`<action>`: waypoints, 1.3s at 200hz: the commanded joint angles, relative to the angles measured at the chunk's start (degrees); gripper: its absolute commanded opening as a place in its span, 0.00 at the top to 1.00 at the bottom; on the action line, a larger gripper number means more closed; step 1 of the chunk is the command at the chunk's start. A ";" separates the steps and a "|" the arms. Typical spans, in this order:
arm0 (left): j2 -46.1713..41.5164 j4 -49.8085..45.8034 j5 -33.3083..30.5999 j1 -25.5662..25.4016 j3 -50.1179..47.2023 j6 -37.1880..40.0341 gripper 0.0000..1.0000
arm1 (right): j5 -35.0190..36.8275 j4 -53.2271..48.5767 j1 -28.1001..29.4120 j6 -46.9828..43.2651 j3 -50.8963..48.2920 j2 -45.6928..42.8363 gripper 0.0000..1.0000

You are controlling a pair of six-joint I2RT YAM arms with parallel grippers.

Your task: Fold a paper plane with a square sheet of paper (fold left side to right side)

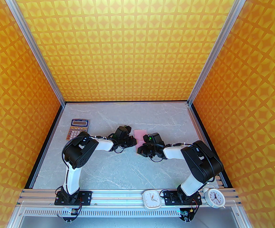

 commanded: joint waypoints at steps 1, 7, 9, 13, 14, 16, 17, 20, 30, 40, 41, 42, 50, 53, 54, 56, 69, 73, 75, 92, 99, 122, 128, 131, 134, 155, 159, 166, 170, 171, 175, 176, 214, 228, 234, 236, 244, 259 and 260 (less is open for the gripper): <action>-0.03 -2.37 -0.31 0.71 1.28 2.46 0.93 | 2.93 -3.74 0.25 -0.95 0.06 1.43 0.96; -0.14 -2.78 -0.53 0.71 1.52 2.77 0.93 | 2.80 -3.73 0.32 -0.91 0.02 1.49 0.96; -0.13 -2.85 -0.57 0.71 1.51 2.92 0.93 | 2.77 -3.72 0.27 -0.90 0.04 1.44 0.96; -0.28 -3.12 -0.67 0.77 1.55 3.08 0.92 | 2.76 -3.74 0.28 -0.87 0.02 1.43 0.95; -0.31 -3.16 -0.67 0.78 1.59 3.13 0.92 | 2.76 -3.73 0.26 -0.90 0.04 1.42 0.95; -0.33 -3.25 -0.74 0.79 1.60 3.21 0.92 | 2.76 -3.72 0.26 -0.88 0.02 1.46 0.95; -0.37 -3.27 -0.75 0.84 1.61 3.24 0.92 | 2.76 -3.77 0.30 -0.88 0.01 1.49 0.95; -0.39 -3.31 -0.76 0.85 1.69 3.34 0.91 | 2.71 -3.73 0.26 -0.87 -0.01 1.49 0.95; -0.63 -3.69 -0.97 0.91 1.86 3.61 0.90 | 2.65 -3.72 0.25 -0.87 -0.07 1.59 0.95; -0.81 -3.65 -1.03 0.92 1.81 3.75 0.90 | 2.60 -3.63 0.25 -0.89 -0.09 1.68 0.95; -0.84 -3.64 -1.11 0.95 1.81 3.77 0.90 | 2.60 -3.63 0.25 -0.89 -0.09 1.68 0.95; -0.85 -3.68 -1.07 0.91 1.85 3.78 0.90 | 2.59 -3.59 0.25 -0.93 -0.09 1.68 0.96; -0.86 -3.80 -1.06 0.90 1.98 3.88 0.87 | 2.58 -3.55 0.25 -0.87 -0.09 1.66 0.95; -0.86 -3.93 -1.03 0.93 2.06 3.95 0.84 | 2.52 -3.54 0.25 -0.87 -0.14 1.68 0.95; -0.86 -3.91 -1.03 0.95 2.06 3.96 0.84 | 2.55 -3.54 0.25 -0.87 -0.12 1.68 0.96; -0.86 -3.94 -1.03 0.92 2.13 3.90 0.82 | 2.57 -3.54 0.25 -0.87 -0.10 1.75 0.96; -0.95 -3.89 -1.03 0.90 2.08 3.97 0.80 | 2.49 -3.54 0.25 -0.88 -0.07 1.81 0.96; -0.94 -3.90 -1.06 0.89 2.06 3.97 0.79 | 2.49 -3.54 0.25 -0.87 -0.09 1.78 0.95; -0.95 -3.90 -1.04 0.91 2.04 3.97 0.79 | 2.47 -3.54 0.25 -0.94 -0.09 1.77 0.95; -1.08 -3.90 -1.06 0.93 1.88 3.93 0.74 | 2.53 -3.46 0.28 -0.81 -0.10 1.81 0.96; -1.12 -3.78 -1.11 0.91 1.78 3.97 0.74 | 2.50 -3.48 0.26 -0.80 -0.09 1.91 0.95; -0.94 -3.81 -1.15 0.89 1.83 3.97 0.83 | 2.46 -3.37 0.30 -0.74 -0.18 1.81 0.95; -0.94 -3.86 -1.12 0.96 1.89 3.97 0.83 | 2.49 -3.31 0.25 -0.70 -0.22 1.77 0.96; -0.95 -3.89 -1.11 0.90 1.88 3.97 0.84 | 2.45 -3.28 0.25 -0.70 -0.25 1.78 0.96; -0.90 -3.87 -1.16 0.93 1.86 3.97 0.86 | 2.50 -3.28 0.25 -0.70 -0.21 1.82 0.96; -1.38 -3.84 -1.11 0.90 1.46 4.12 0.89 | 2.49 -3.42 0.26 -0.74 -0.27 1.86 0.96; -1.61 -3.80 -1.16 0.93 1.32 4.14 0.86 | 2.58 -3.37 0.30 -0.70 -0.27 1.89 0.96; -1.90 -3.76 -1.13 0.93 1.25 4.15 0.82 | 2.58 -3.37 0.25 -0.70 -0.28 1.89 0.96; -2.15 -3.72 -1.11 0.97 1.09 4.15 0.81 | 2.58 -3.45 0.30 -0.74 -0.26 1.98 0.96; -2.25 -3.72 -1.11 0.97 1.05 4.15 0.81 | 2.58 -3.50 0.29 -0.71 -0.29 2.00 0.95; -2.51 -3.65 -1.11 0.89 0.97 4.15 0.80 | 2.58 -3.53 0.26 -0.70 -0.25 2.03 0.95; -2.57 -3.64 -1.11 0.93 0.90 4.10 0.80 | 2.58 -3.49 0.30 -0.70 -0.26 2.08 0.95; -4.35 -0.98 -0.94 0.97 -1.56 2.53 0.78 | 2.65 -3.29 0.28 -0.54 -0.27 2.31 0.95; -4.31 -0.35 -0.86 0.88 -2.12 2.24 0.81 | 2.64 -3.26 0.25 -0.52 -0.25 2.36 0.95; -4.22 -0.26 -0.85 0.94 -2.20 2.13 0.82 | 2.67 -3.19 0.28 -0.49 -0.27 2.39 0.95; -4.21 -0.20 -0.85 0.96 -2.30 2.13 0.82 | 2.67 -3.19 0.26 -0.45 -0.27 2.45 0.96; -3.98 -0.11 -0.77 0.93 -2.24 2.03 0.84 | 2.58 -3.19 0.25 -0.46 -0.27 2.46 0.96; -3.68 -0.03 -0.79 0.93 -1.95 2.12 0.92 | 2.58 -3.21 0.25 -0.45 -0.36 2.42 0.96; -3.68 0.02 -0.82 0.91 -1.92 2.17 0.92 | 2.58 -3.20 0.25 -0.44 -0.31 2.40 0.96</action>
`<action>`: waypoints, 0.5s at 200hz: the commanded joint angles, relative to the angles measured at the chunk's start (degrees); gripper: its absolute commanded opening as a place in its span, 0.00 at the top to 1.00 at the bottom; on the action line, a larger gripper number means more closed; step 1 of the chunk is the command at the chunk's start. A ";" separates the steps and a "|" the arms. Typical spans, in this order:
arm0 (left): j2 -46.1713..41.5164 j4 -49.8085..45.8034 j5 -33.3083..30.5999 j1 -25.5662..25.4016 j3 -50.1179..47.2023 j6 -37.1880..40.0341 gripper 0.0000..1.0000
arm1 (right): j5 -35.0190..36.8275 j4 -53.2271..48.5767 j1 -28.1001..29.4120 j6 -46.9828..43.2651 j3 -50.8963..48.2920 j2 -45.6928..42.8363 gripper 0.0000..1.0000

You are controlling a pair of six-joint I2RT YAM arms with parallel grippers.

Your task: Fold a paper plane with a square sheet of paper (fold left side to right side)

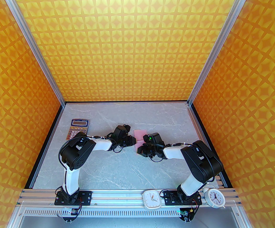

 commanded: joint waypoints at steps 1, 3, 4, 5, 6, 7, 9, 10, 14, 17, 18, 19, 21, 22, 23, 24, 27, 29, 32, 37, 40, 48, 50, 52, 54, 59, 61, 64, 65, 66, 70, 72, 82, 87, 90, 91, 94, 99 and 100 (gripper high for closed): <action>-0.99 1.52 -0.11 0.46 -0.44 -0.15 0.92 | 2.93 -3.28 0.25 -0.50 -0.31 2.22 0.96; -0.94 1.51 -0.16 0.46 -0.41 -0.13 0.93 | 2.97 -3.28 0.25 -0.47 -0.36 2.18 0.95; -0.92 1.50 -0.16 0.47 -0.37 -0.13 0.93 | 2.97 -3.28 0.25 -0.51 -0.33 2.22 0.95; -0.91 1.50 -0.17 0.44 -0.31 -0.13 0.94 | 2.97 -3.28 0.25 -0.48 -0.35 2.19 0.95; -0.90 1.50 -0.17 0.46 -0.23 -0.13 0.96 | 2.97 -3.28 0.25 -0.47 -0.37 2.18 0.95; -0.90 1.50 -0.17 0.43 -0.24 -0.08 0.97 | 2.93 -3.28 0.25 -0.46 -0.37 2.22 0.96; -0.83 1.44 -0.13 0.47 -0.11 0.00 0.99 | 2.90 -3.28 0.25 -0.46 -0.33 2.22 0.96; -0.73 1.47 -0.15 0.48 -0.09 0.02 1.00 | 2.89 -3.32 0.25 -0.46 -0.31 2.20 0.95; -0.61 1.33 -0.17 0.48 0.14 0.12 1.00 | 2.84 -3.28 0.26 -0.48 -0.46 2.18 0.96; -0.56 1.25 -0.19 0.49 0.31 0.26 1.00 | 2.86 -3.32 0.27 -0.46 -0.47 2.19 0.95; -0.51 1.20 -0.18 0.44 0.34 0.29 1.00 | 2.88 -3.29 0.30 -0.50 -0.47 2.17 0.96; -0.48 1.17 -0.18 0.42 0.40 0.30 1.00 | 2.88 -3.29 0.30 -0.50 -0.47 2.17 0.96; -0.38 1.11 -0.17 0.41 0.53 0.36 1.00 | 2.88 -3.28 0.26 -0.47 -0.48 2.22 0.95; -0.35 1.09 -0.17 0.40 0.62 0.33 1.00 | 2.88 -3.28 0.26 -0.46 -0.47 2.20 0.95; -0.27 1.03 -0.22 0.40 0.71 0.41 1.00 | 2.84 -3.32 0.25 -0.46 -0.52 2.18 0.96; -0.28 0.96 -0.24 0.40 0.80 0.45 1.00 | 2.82 -3.35 0.25 -0.46 -0.49 2.17 0.96; -0.22 0.83 -0.18 0.41 0.93 0.56 1.00 | 2.85 -3.30 0.25 -0.46 -0.54 2.19 0.95; -0.20 0.72 -0.17 0.40 1.08 0.68 1.00 | 2.77 -3.28 0.25 -0.46 -0.51 2.17 0.95; -0.12 0.57 -0.17 0.48 1.23 0.86 1.00 | 2.73 -3.30 0.25 -0.50 -0.54 2.17 0.95; 0.02 0.26 -0.17 0.42 1.46 1.15 1.00 | 2.65 -3.20 0.25 -0.46 -0.64 2.17 0.95; 0.14 0.11 -0.17 0.43 1.64 1.30 1.00 | 2.66 -3.19 0.28 -0.46 -0.71 2.15 0.95; 0.33 -0.32 -0.19 0.40 2.00 1.71 1.00 | 2.69 -3.17 0.28 -0.48 -0.68 2.08 0.96; 0.35 -0.40 -0.18 0.40 2.14 1.85 1.00 | 2.63 -3.15 0.26 -0.46 -0.80 2.08 0.95; 0.40 -0.54 -0.17 0.42 2.19 1.89 1.00 | 2.63 -3.11 0.25 -0.46 -0.82 2.01 0.96; 0.48 -0.59 -0.19 0.45 2.27 2.03 1.00 | 2.63 -3.13 0.25 -0.46 -0.82 2.06 0.96; 0.70 -0.70 -0.18 0.45 2.42 2.26 1.00 | 2.50 -3.07 0.26 -0.38 -0.75 2.16 0.96; 0.69 -0.87 -0.17 0.46 2.53 2.36 1.00 | 2.52 -3.00 0.26 -0.38 -0.83 2.16 0.96; 0.80 -0.99 -0.17 0.41 2.64 2.44 1.00 | 2.46 -2.82 0.25 -0.35 -0.90 2.11 0.95; 0.83 -1.06 -0.17 0.40 2.64 2.52 1.00 | 2.45 -2.83 0.25 -0.31 -0.91 2.14 0.95; 0.89 -1.10 -0.17 0.45 2.69 2.56 1.00 | 2.45 -2.84 0.25 -0.30 -0.91 2.20 0.95; 0.97 -1.20 -0.17 0.42 2.84 2.80 1.00 | 2.37 -2.74 0.34 -0.30 -0.95 2.24 0.96; 0.98 -1.35 -0.17 0.41 2.92 2.89 1.00 | 2.30 -2.68 0.27 -0.28 -0.92 2.23 0.95; 1.16 -1.53 -0.22 0.42 3.22 3.23 1.00 | 2.23 -2.58 0.34 -0.20 -0.97 2.38 0.95; 1.28 -1.78 -0.22 0.41 3.41 3.43 1.00 | 2.20 -2.49 0.34 -0.20 -1.00 2.42 0.95; 1.34 -1.90 -0.18 0.41 3.57 3.47 1.00 | 2.19 -2.46 0.34 -0.16 -1.00 2.40 0.96; 1.32 -1.87 -0.22 0.41 3.55 3.48 1.00 | 2.14 -2.43 0.34 -0.13 -1.00 2.41 0.96; 1.43 -2.00 -0.22 0.40 3.69 3.58 1.00 | 2.18 -2.46 0.39 -0.13 -1.06 2.40 0.95; 1.47 -2.08 -0.17 0.47 3.81 3.70 1.00 | 2.13 -2.40 0.34 -0.13 -1.02 2.42 0.95; 1.52 -2.05 -0.17 0.43 3.89 3.72 1.00 | 2.16 -2.45 0.34 -0.12 -1.05 2.38 0.95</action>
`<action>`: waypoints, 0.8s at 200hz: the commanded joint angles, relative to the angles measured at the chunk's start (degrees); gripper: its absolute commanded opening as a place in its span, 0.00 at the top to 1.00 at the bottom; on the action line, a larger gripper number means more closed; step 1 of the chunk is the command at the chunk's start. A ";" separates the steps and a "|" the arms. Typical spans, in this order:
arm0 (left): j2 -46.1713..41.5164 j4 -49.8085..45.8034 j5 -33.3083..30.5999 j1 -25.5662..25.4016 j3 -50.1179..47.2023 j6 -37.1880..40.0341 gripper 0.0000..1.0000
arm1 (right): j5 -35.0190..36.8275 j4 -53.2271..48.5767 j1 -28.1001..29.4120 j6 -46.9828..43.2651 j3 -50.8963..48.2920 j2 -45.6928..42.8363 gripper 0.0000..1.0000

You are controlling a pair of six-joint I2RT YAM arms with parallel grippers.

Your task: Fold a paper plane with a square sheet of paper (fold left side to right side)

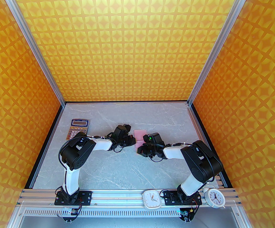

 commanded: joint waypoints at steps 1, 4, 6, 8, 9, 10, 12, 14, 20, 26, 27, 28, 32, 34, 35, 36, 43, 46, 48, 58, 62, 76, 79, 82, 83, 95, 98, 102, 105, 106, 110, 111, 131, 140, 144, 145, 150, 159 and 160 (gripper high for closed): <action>1.50 -1.09 -0.35 0.44 2.29 2.07 1.00 | 2.17 -2.84 0.34 -0.11 -1.09 2.25 0.95; 1.64 -1.19 -0.35 0.48 2.40 2.00 1.00 | 2.16 -2.84 0.34 -0.03 -1.07 2.25 0.95; 1.62 -1.31 -0.35 0.46 2.42 2.06 1.00 | 2.17 -2.84 0.36 -0.04 -1.10 2.27 0.95; 1.68 -1.37 -0.35 0.45 2.42 2.14 1.00 | 2.15 -2.76 0.35 -0.04 -1.10 2.21 0.95; 1.73 -1.42 -0.35 0.48 2.46 2.20 1.00 | 2.10 -2.74 0.34 -0.03 -1.10 2.20 0.95; 1.76 -1.44 -0.35 0.50 2.48 2.23 1.00 | 2.12 -2.78 0.34 -0.02 -1.10 2.24 0.95; 1.84 -1.46 -0.35 0.46 2.61 2.21 1.00 | 2.11 -2.74 0.34 -0.04 -1.08 2.25 0.95; 1.86 -1.51 -0.35 0.48 2.71 2.29 1.00 | 2.13 -2.78 0.34 -0.03 -1.09 2.26 0.95; 1.96 -1.63 -0.35 0.49 2.81 2.34 1.00 | 2.11 -2.76 0.34 -0.02 -1.06 2.24 0.95; 2.09 -1.67 -0.35 0.45 2.91 2.45 1.00 | 2.13 -2.73 0.34 -0.02 -1.10 2.17 0.95; 2.11 -1.66 -0.35 0.48 2.93 2.48 1.00 | 2.14 -2.73 0.34 -0.02 -1.11 2.14 0.95; 2.17 -1.65 -0.35 0.50 2.98 2.46 1.00 | 2.14 -2.73 0.34 -0.02 -1.06 2.16 0.95; 2.21 -1.77 -0.35 0.43 2.96 2.54 1.00 | 2.09 -2.73 0.34 -0.04 -1.11 2.17 0.95; 2.22 -1.85 -0.35 0.42 2.99 2.55 1.00 | 2.13 -2.73 0.34 -0.02 -1.15 2.12 0.95; 2.27 -1.93 -0.39 0.42 3.01 2.58 1.00 | 2.13 -2.73 0.39 -0.02 -1.17 2.15 0.95; 2.24 -1.92 -0.37 0.42 3.02 2.55 1.00 | 2.14 -2.73 0.36 -0.02 -1.18 2.17 0.95; 2.33 -2.05 -0.35 0.42 3.15 2.78 1.00 | 2.12 -2.82 0.34 -0.05 -1.19 2.17 0.95; 2.36 -2.11 -0.35 0.47 3.15 2.84 1.00 | 2.14 -2.82 0.34 -0.02 -1.19 2.11 0.95; 2.39 -2.18 -0.35 0.43 3.19 2.86 1.00 | 2.10 -2.82 0.34 -0.06 -1.19 2.10 0.95; 2.49 -2.51 -0.43 0.44 3.38 3.04 1.00 | 2.10 -2.80 0.34 -0.09 -1.23 2.19 0.95; 2.59 -2.54 -0.43 0.47 3.36 3.09 1.00 | 2.09 -2.74 0.34 -0.06 -1.20 2.18 0.95; 2.73 -2.62 -0.43 0.51 3.45 3.30 1.00 | 2.05 -2.75 0.34 -0.08 -1.19 2.18 0.95; 2.75 -2.60 -0.47 0.44 3.51 3.23 1.00 | 2.05 -2.68 0.34 -0.03 -1.19 2.20 0.95; 2.75 -2.58 -0.44 0.45 3.50 3.34 1.00 | 1.99 -2.64 0.34 -0.04 -1.19 2.24 0.95; 2.79 -2.60 -0.44 0.43 3.53 3.32 1.00 | 1.93 -2.69 0.34 -0.03 -1.19 2.21 0.95; 3.00 -2.93 -0.50 0.44 3.82 3.47 0.99 | 1.96 -2.57 0.34 0.02 -1.13 2.30 0.95; 3.06 -3.00 -0.56 0.42 3.90 3.54 0.99 | 1.91 -2.60 0.34 0.05 -1.17 2.35 0.95; 3.10 -3.13 -0.60 0.50 4.02 3.58 0.99 | 1.89 -2.58 0.34 0.04 -1.07 2.34 0.95; 3.18 -3.22 -0.68 0.44 4.01 3.58 0.99 | 1.88 -2.59 0.37 0.06 -1.14 2.35 0.95; 3.18 -3.22 -0.73 0.43 4.05 3.58 0.99 | 1.88 -2.57 0.36 0.06 -1.17 2.27 0.95; 3.19 -3.34 -0.85 0.43 4.09 3.66 0.99 | 1.83 -2.62 0.34 -0.03 -1.13 2.21 0.95; 3.19 -3.37 -0.86 0.47 4.09 3.66 0.99 | 1.86 -2.63 0.34 -0.02 -1.12 2.20 0.95; 3.48 -4.01 -1.23 0.43 4.21 4.14 0.99 | 2.01 -2.78 0.40 -0.10 -1.15 2.04 0.95; 3.59 -4.37 -1.23 0.42 4.34 4.29 0.99 | 1.93 -2.74 0.34 -0.10 -1.10 1.87 0.95; 3.63 -4.53 -1.23 0.46 4.40 4.43 0.99 | 1.98 -2.65 0.34 -0.02 -1.04 1.86 0.95; 3.67 -4.54 -1.23 0.44 4.38 4.44 0.99 | 2.02 -2.69 0.34 -0.02 -1.03 1.80 0.95; 3.72 -4.63 -1.25 0.45 4.30 4.43 0.99 | 2.03 -2.48 0.34 0.12 -1.02 1.59 0.95; 3.81 -4.70 -1.27 0.43 4.22 4.61 0.99 | 1.99 -1.96 0.34 0.52 -1.02 1.02 0.95; 3.81 -4.71 -1.29 0.43 4.24 4.62 0.99 | 1.98 -1.91 0.34 0.56 -0.97 0.95 0.95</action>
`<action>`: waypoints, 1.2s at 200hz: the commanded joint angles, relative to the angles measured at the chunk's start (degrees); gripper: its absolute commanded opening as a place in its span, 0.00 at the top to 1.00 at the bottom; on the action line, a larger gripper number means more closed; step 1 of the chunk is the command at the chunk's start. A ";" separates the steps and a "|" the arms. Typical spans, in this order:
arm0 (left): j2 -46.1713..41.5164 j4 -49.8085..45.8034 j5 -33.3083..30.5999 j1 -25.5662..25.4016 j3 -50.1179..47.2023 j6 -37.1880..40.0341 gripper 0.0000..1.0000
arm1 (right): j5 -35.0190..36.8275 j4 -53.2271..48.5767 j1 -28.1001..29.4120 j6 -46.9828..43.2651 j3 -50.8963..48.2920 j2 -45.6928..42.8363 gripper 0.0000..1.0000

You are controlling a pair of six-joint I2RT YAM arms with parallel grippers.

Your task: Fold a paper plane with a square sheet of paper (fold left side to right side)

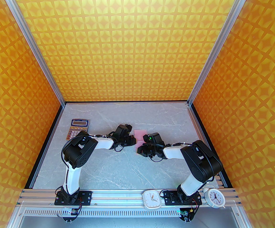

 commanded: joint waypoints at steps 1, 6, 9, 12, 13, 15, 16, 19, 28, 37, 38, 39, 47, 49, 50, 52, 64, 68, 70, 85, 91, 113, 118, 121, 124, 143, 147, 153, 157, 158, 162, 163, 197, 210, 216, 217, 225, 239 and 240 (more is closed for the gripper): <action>1.25 -1.35 -1.08 0.40 1.52 1.70 0.99 | 2.23 -2.10 0.34 0.60 -0.95 0.76 0.95; 1.21 -1.33 -1.10 0.44 1.48 1.75 0.99 | 2.29 -1.93 0.35 0.79 -0.80 0.28 0.94; 1.30 -1.39 -1.14 0.45 1.43 1.77 0.99 | 2.27 -1.91 0.34 0.86 -0.67 -0.08 0.94; 1.29 -1.45 -1.10 0.48 1.43 1.81 0.99 | 2.39 -1.87 0.34 0.93 -0.52 -0.38 0.94; 1.29 -1.43 -1.10 0.49 1.41 1.80 0.99 | 2.38 -1.84 0.34 0.98 -0.46 -0.45 0.94; 1.29 -1.47 -1.10 0.42 1.40 1.79 0.99 | 2.43 -1.83 0.34 1.05 -0.42 -0.63 0.94; 1.29 -1.48 -1.10 0.41 1.40 1.79 0.99 | 2.48 -1.78 0.34 1.12 -0.37 -0.79 0.94; 1.30 -1.44 -1.10 0.42 1.35 1.81 0.99 | 2.46 -1.72 0.34 1.22 -0.25 -1.00 0.94; 1.32 -1.37 -1.11 0.41 1.23 1.79 0.99 | 2.71 -1.72 0.34 1.41 0.27 -2.01 0.94; 1.38 -1.38 -1.12 0.41 1.35 1.79 0.99 | 2.80 -1.89 0.34 1.52 0.79 -3.03 0.93; 1.38 -1.35 -1.11 0.41 1.33 1.83 0.99 | 2.80 -1.89 0.34 1.53 0.81 -3.09 0.93; 1.42 -1.37 -1.10 0.45 1.32 1.81 0.99 | 2.89 -1.93 0.34 1.49 0.86 -3.16 0.93; 1.47 -1.48 -1.10 0.41 1.43 1.80 0.99 | 3.19 -2.19 0.34 1.53 1.30 -4.02 0.92; 1.47 -1.47 -1.10 0.47 1.41 1.81 0.99 | 3.25 -2.23 0.34 1.54 1.41 -4.24 0.92; 1.47 -1.48 -1.14 0.48 1.40 1.80 0.99 | 3.33 -2.24 0.34 1.54 1.47 -4.36 0.92; 1.47 -1.44 -1.11 0.46 1.42 1.84 0.99 | 3.44 -2.35 0.34 1.54 1.56 -4.57 0.92; 1.47 -1.36 -1.14 0.47 1.41 1.82 0.99 | 4.65 -3.27 0.25 1.64 2.20 -5.92 0.92; 1.48 -1.37 -1.14 0.46 1.42 1.79 0.99 | 5.27 -3.73 0.18 1.63 2.44 -6.41 0.92; 1.47 -1.37 -1.11 0.48 1.41 1.79 0.99 | 5.61 -3.96 0.17 1.57 2.55 -6.62 0.92; 1.47 -1.25 -1.15 0.41 1.48 1.70 0.98 | 7.53 -5.36 0.00 1.33 3.63 -7.52 0.92; 1.51 -1.31 -1.10 0.45 1.43 1.66 0.98 | 7.84 -5.84 -0.09 1.28 4.20 -7.42 0.92; 1.41 -1.13 -1.10 0.46 1.45 1.49 0.98 | 9.05 -7.93 -0.60 1.01 6.67 -5.68 0.93; 1.38 -1.07 -1.14 0.40 1.40 1.44 0.98 | 9.18 -8.18 -0.71 0.96 7.17 -5.05 0.93; 1.38 -0.99 -1.10 0.42 1.41 1.45 0.98 | 9.27 -8.45 -0.78 0.93 7.59 -4.65 0.94; 1.38 -1.01 -1.14 0.48 1.47 1.49 0.98 | 9.42 -8.75 -0.80 0.93 7.98 -4.25 0.93; 1.29 -1.04 -1.10 0.40 1.40 1.35 0.98 | 10.17 -10.00 -0.96 0.53 9.96 -2.13 0.94; 1.29 -1.03 -1.10 0.43 1.51 1.36 0.98 | 10.53 -10.61 -1.05 0.45 10.51 -1.68 0.94; 1.31 -1.03 -1.13 0.40 1.44 1.35 0.98 | 10.98 -11.32 -1.12 0.25 11.03 -1.24 0.94; 1.29 -1.00 -1.10 0.45 1.40 1.39 0.98 | 11.25 -11.61 -1.23 0.18 11.30 -0.94 0.94; 1.29 -0.98 -1.10 0.47 1.45 1.42 0.98 | 11.37 -11.67 -1.23 0.16 11.38 -0.86 0.94; 1.29 -0.90 -1.10 0.40 1.37 1.37 0.98 | 11.78 -12.01 -1.31 0.07 11.54 -0.62 0.94; 1.29 -0.93 -1.14 0.40 1.34 1.36 0.98 | 11.86 -12.09 -1.28 0.06 11.63 -0.52 0.94; 1.38 -0.78 -1.10 0.42 1.39 1.28 0.98 | 13.88 -15.18 -2.00 -0.70 12.83 1.49 0.94; 1.38 -0.79 -1.10 0.43 1.40 1.28 0.98 | 14.67 -15.78 -2.20 -0.91 12.57 1.69 0.94; 1.47 -0.79 -1.10 0.45 1.42 1.28 0.98 | 14.75 -15.62 -2.27 -0.92 12.21 1.83 0.94; 1.47 -0.74 -1.10 0.42 1.50 1.27 0.98 | 14.75 -15.61 -2.28 -0.92 12.15 1.89 0.94; 1.48 -0.78 -1.10 0.41 1.46 1.28 0.98 | 15.07 -15.65 -2.38 -0.94 11.78 1.96 0.94; 1.55 -0.74 -1.12 0.43 1.54 1.29 0.97 | 15.36 -15.67 -2.47 -0.89 11.05 2.36 0.94; 1.55 -0.76 -1.11 0.41 1.56 1.32 0.97 | 15.36 -15.64 -2.47 -0.91 10.95 2.42 0.94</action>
